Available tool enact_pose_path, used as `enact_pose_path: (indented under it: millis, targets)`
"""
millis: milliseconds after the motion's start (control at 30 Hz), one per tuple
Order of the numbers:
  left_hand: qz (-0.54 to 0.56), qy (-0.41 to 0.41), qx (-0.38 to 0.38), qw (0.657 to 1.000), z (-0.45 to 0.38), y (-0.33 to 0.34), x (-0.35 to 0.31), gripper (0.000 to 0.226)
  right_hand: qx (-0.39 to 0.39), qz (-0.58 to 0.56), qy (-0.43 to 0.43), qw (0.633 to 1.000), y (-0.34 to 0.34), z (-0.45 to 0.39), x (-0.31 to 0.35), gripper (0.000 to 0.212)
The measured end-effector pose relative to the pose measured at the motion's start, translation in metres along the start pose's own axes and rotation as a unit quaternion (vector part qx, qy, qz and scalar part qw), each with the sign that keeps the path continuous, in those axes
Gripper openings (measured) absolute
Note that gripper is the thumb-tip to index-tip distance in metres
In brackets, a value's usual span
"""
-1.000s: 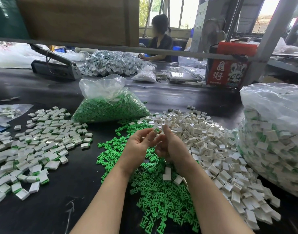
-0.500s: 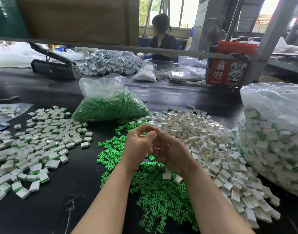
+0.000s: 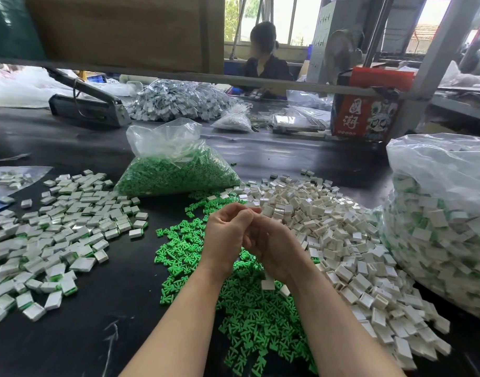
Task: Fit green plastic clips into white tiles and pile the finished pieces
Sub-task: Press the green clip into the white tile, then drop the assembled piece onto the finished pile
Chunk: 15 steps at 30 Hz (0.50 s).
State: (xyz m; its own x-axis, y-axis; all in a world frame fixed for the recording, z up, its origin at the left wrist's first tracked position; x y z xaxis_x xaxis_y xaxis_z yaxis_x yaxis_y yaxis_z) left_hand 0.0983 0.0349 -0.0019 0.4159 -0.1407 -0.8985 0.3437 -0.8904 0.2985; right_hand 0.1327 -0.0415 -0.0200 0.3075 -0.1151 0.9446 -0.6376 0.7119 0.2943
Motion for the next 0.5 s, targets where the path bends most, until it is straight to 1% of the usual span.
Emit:
enact_pose_path:
  millis: [167, 267, 367, 500]
  targets:
    - [0.015, 0.000, -0.003, 1.000, 0.0007, 0.0003, 0.0026, 0.015, -0.021, 0.011, -0.008, 1.000, 0.0003, 0.0019, 0.0008, 0.023]
    - [0.006, -0.008, 0.004, 1.000, 0.0006, -0.0018, 0.0049, 0.019, -0.018, 0.034, 0.002, 0.999, 0.0014, 0.0024, 0.0011, 0.030]
    - [0.015, -0.017, 0.010, 1.000, 0.0004, -0.0029, 0.0049, 0.016, 0.006, 0.009, 0.018, 1.000, 0.0023, 0.0030, 0.0009, 0.042]
    - [0.051, -0.035, 0.021, 0.998, -0.0006, -0.0056, 0.0049, 0.009, 0.020, -0.030, 0.029, 0.999, 0.0003, 0.0034, 0.0021, 0.046]
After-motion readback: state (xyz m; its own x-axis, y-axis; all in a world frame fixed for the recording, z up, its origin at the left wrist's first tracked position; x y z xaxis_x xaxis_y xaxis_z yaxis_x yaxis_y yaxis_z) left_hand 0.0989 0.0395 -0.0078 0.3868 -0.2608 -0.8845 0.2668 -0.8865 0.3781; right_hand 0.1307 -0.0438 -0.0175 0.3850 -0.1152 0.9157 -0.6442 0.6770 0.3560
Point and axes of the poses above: each hand's wrist, its own z-axis away from the middle knuckle, its own y-axis out of the palm, x = y × z, the point moved 7 cm from there along -z, towards the middle knuckle, and after that the axes turned 10 degrees about y, right-handed, at the moved point
